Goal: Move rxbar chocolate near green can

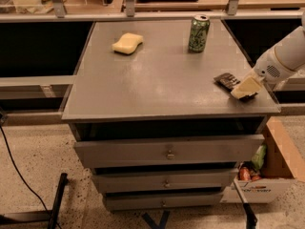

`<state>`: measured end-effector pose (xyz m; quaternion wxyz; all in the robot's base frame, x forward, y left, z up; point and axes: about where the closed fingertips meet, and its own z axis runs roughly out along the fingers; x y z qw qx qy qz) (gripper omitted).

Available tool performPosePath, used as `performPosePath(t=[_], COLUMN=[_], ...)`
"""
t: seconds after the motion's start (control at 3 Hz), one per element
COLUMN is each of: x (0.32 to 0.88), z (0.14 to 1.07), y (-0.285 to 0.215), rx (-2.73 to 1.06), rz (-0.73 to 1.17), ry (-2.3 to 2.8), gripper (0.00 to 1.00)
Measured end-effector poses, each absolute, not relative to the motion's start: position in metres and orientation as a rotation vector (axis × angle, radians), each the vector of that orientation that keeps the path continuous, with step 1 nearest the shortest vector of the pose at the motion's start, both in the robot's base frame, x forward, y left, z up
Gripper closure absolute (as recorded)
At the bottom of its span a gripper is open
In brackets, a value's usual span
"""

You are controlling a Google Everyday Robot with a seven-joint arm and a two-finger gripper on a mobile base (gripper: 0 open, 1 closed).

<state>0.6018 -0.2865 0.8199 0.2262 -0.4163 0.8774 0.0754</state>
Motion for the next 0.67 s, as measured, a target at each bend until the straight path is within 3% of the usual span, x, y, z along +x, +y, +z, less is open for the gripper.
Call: performPosePath(t=[0.33,0.67], x=[0.6019,0.6019], z=[0.8203,0.8202], y=[-0.2864,-0.2863], rx=[-1.148,-1.148], rz=[0.208,0.208], ry=[2.419,2.419], gripper=[1.0,1.0])
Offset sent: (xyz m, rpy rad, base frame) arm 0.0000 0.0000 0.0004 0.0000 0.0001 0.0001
